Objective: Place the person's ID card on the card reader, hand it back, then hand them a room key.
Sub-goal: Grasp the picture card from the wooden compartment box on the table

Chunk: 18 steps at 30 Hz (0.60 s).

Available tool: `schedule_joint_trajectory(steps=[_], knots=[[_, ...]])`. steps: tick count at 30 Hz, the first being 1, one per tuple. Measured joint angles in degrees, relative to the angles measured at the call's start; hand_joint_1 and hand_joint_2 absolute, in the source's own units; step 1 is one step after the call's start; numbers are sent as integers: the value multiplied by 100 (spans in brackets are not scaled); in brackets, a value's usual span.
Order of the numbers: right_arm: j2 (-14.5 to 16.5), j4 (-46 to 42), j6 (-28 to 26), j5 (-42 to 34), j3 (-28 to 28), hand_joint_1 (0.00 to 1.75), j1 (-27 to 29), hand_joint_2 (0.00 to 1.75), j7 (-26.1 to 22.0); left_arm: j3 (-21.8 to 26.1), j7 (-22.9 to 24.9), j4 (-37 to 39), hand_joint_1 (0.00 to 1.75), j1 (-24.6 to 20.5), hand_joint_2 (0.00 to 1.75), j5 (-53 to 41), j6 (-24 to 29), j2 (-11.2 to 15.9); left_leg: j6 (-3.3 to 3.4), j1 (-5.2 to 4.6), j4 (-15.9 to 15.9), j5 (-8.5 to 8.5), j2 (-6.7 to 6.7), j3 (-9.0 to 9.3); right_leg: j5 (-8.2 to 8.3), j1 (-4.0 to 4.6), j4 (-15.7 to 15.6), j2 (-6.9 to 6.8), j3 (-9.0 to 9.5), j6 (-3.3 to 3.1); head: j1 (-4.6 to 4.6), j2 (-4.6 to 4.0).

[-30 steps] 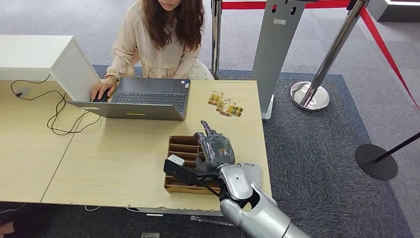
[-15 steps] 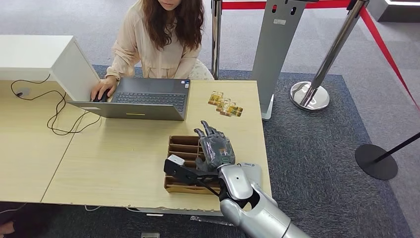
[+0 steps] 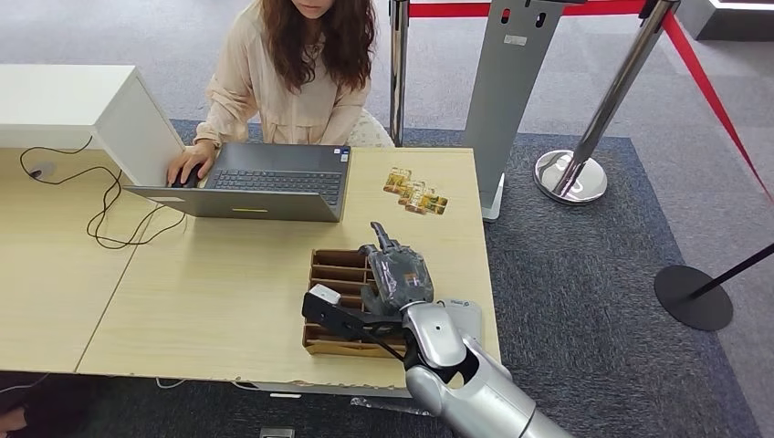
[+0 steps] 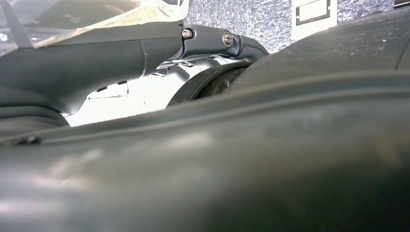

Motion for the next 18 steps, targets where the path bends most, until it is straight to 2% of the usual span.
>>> schedule_joint_trajectory(steps=[10, 18], knots=[[0, -2, 84, -4, 0, 74, 0, 175, 20, 1, 1, 0, 0, 0, 0, 0, 0, 2, 0, 0, 0, 0, 0, 0, 0, 0, 0, 0, 0, 0, 0, 0], [-1, -2, 127, -5, 0, 87, 1, 175, 30, 1, -50, 0, 0, 1, 0, 21, -6, 7, 0, 0, 0, 0, 0, 0, 0, 0, 0, 0, 0, 0, 0, 0]])
